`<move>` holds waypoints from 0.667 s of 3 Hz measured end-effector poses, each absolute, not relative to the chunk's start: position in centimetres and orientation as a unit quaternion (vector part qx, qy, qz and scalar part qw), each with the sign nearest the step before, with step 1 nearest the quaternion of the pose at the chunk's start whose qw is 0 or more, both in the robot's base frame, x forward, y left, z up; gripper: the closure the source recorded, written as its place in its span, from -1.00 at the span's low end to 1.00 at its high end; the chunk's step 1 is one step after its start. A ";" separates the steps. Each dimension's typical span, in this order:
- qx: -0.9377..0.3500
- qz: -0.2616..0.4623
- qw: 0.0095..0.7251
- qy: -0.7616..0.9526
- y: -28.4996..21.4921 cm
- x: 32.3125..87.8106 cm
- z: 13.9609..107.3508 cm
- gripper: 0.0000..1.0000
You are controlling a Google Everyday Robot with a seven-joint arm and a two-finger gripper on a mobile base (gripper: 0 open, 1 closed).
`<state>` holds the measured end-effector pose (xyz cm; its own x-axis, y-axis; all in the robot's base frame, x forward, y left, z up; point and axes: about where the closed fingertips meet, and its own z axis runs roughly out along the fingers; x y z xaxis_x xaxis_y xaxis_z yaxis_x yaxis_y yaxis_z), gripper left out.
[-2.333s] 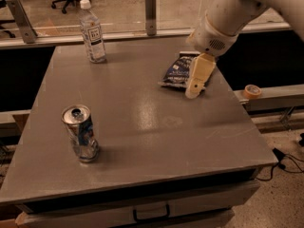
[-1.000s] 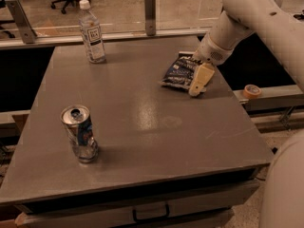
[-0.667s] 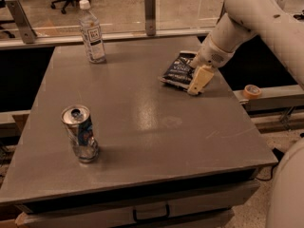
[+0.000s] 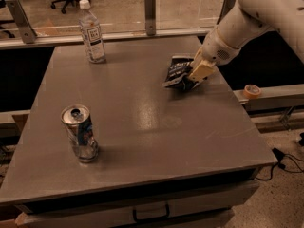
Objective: Pick blue chip bag
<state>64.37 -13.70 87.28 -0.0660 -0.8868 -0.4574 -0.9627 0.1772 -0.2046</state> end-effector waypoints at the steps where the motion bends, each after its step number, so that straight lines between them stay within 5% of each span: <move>1: -0.650 0.096 0.289 0.696 -11.0 61.9 93.1 1.00; 2: -0.659 0.130 0.328 0.664 -8.4 59.5 99.2 1.00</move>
Offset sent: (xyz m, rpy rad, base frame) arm -0.0813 0.0815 0.2081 0.3154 -0.1296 0.2045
